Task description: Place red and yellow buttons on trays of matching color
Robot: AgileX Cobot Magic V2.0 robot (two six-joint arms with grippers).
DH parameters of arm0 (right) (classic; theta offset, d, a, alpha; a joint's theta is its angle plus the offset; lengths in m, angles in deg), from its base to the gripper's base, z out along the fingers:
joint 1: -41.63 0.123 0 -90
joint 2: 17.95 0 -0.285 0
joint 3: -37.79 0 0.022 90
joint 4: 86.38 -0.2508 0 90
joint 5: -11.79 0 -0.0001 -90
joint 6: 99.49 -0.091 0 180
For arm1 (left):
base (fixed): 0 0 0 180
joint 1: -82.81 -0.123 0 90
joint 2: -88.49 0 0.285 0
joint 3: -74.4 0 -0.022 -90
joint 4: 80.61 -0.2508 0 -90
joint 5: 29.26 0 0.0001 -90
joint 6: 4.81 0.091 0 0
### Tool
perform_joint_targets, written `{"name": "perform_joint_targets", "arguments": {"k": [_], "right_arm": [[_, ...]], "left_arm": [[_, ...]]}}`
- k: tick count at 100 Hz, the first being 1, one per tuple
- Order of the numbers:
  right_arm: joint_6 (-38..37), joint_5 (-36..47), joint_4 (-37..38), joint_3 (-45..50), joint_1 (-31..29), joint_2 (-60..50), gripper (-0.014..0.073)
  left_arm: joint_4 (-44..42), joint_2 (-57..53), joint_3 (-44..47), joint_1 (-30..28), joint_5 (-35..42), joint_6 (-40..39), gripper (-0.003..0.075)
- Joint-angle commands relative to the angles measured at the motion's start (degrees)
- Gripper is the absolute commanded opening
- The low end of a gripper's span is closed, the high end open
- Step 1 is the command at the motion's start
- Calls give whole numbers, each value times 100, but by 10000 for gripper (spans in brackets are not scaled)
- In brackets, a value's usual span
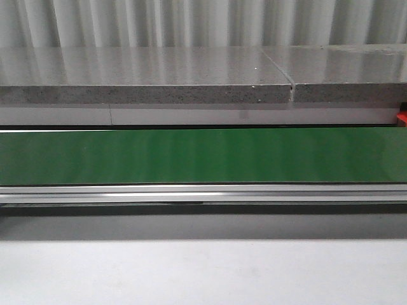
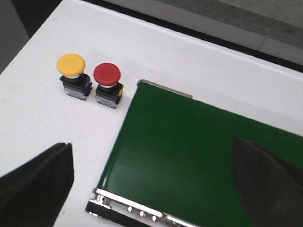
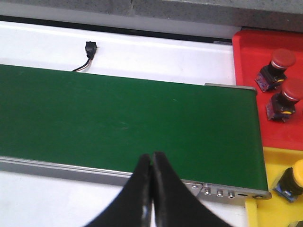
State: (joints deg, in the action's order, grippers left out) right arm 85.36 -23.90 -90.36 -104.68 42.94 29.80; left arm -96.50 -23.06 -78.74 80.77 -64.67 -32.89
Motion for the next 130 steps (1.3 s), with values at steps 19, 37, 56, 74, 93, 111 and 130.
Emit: {"name": "perform_joint_targets", "arguments": {"k": [19, 37, 56, 74, 93, 111, 130], "right_arm": [[49, 354, -23, -140, 5, -19, -92], [49, 354, -23, -140, 5, -19, -92], [49, 354, -23, -140, 5, -19, -92], [49, 354, -23, -140, 5, -19, -92], [49, 354, -23, -140, 5, -19, -92], [49, 354, -23, -140, 5, -19, -92], [49, 346, -23, -140, 5, -19, -92]], "left_arm": [[610, 1535, -1056, -1004, 494, -149, 636], [705, 2510, -1598, -1119, 428, -137, 636], [705, 3232, -2034, -1119, 392, -137, 636], [705, 3792, -2431, -1119, 371, -137, 636], [757, 4239, -2763, -1119, 342, -137, 636], [826, 4530, -2893, -1119, 359, -137, 636], [865, 4740, -2893, -1119, 359, -137, 636]]}}
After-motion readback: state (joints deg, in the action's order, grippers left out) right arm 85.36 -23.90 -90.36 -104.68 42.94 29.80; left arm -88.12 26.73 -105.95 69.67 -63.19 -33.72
